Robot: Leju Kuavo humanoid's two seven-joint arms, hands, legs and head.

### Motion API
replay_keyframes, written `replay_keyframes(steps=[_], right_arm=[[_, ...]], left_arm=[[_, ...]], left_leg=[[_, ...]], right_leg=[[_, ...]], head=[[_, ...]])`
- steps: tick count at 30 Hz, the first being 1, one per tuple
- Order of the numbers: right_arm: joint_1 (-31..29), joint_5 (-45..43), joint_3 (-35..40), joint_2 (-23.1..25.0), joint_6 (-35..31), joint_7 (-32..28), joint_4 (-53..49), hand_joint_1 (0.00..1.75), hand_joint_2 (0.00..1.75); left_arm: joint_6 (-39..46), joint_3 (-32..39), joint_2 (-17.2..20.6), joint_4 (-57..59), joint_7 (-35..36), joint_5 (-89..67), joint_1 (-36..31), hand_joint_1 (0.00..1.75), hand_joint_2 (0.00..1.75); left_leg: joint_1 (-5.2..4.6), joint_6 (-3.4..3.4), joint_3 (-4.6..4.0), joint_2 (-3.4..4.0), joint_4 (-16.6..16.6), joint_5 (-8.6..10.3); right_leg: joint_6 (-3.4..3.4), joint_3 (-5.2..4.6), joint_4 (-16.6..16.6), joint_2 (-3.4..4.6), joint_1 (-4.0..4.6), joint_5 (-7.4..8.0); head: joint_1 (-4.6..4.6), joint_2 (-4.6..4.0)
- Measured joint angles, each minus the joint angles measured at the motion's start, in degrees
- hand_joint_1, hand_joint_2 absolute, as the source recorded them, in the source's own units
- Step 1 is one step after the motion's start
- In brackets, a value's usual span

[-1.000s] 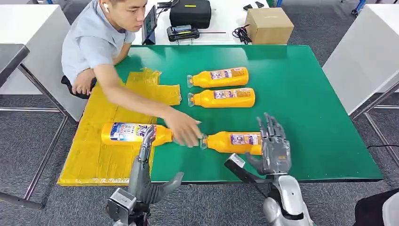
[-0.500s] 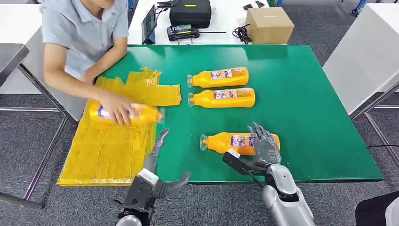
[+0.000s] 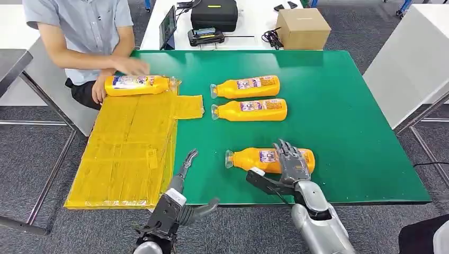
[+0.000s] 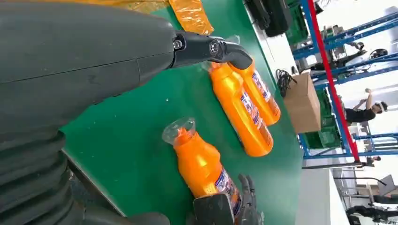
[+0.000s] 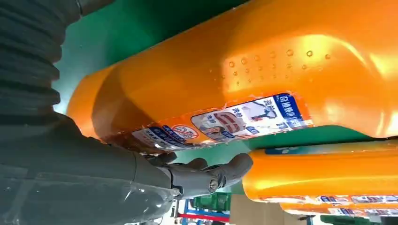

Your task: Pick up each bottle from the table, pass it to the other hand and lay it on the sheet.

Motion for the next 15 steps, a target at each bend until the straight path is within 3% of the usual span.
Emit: replay_keyframes(steps=[15], right_arm=[[-4.6,-4.0,5.9,-3.8,6.8,1.2,2.2,0.00,1.75]], left_arm=[[-0.5,-0.8,0.2,0.4,1.5,-1.4,-0.5,0.00,1.75]], left_leg=[[0.00,0.01,0.05,0.01,0.0,0.01]], right_leg=[[0.01,0.04,0.0,0.00,0.00,0.02]], head=[[0.00,0.00]])
